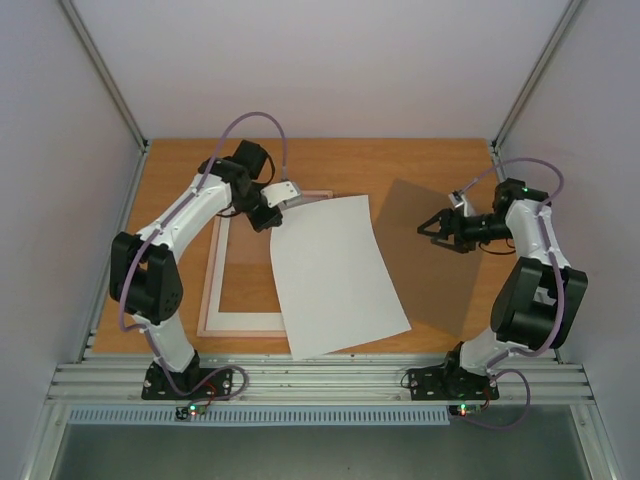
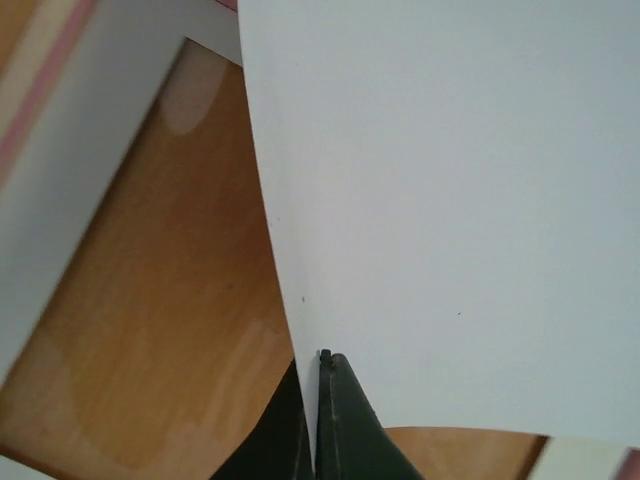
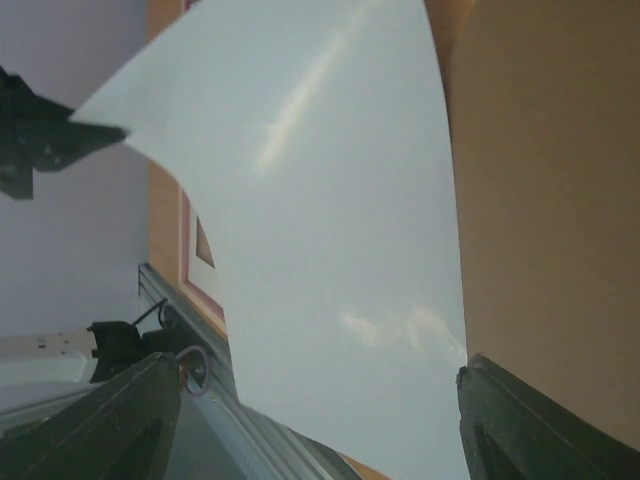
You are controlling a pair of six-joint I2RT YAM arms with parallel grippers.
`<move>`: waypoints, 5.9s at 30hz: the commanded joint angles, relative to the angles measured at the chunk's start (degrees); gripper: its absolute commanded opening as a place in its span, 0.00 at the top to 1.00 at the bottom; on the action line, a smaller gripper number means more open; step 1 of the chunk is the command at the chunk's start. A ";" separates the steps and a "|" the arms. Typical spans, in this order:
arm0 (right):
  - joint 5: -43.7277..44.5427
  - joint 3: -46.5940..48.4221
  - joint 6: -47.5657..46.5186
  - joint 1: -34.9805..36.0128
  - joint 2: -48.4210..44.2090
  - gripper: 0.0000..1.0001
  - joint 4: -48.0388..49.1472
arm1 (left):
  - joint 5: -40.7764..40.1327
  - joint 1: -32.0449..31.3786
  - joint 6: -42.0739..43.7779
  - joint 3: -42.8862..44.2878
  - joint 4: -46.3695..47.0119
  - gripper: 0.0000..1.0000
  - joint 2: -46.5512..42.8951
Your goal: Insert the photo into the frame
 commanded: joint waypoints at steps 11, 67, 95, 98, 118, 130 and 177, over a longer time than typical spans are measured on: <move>-2.38 -5.36 3.25 11.06 8.04 0.32 16.61 | -4.13 3.59 22.50 -4.69 14.19 1.00 -1.76; 2.97 -8.73 11.37 17.71 9.28 0.44 23.65 | -8.21 16.68 39.70 -7.41 11.47 1.00 -3.95; 3.67 -8.55 11.58 17.73 9.45 0.44 23.95 | -5.20 16.76 30.80 -5.63 9.03 0.61 -0.53; 3.81 -8.54 11.46 17.79 9.36 0.44 23.78 | -6.66 16.77 30.30 -5.65 10.66 0.46 -0.81; 9.52 -6.19 5.73 17.61 5.80 0.40 19.50 | -10.49 20.66 17.51 -3.35 20.51 0.01 -2.18; 15.12 -2.60 -2.38 5.47 0.09 0.25 4.82 | -8.31 6.55 -11.65 -0.75 26.84 0.01 -9.15; 31.97 -2.98 8.87 -14.75 16.11 0.10 5.56 | -7.16 -24.01 -65.49 18.18 24.29 0.04 32.34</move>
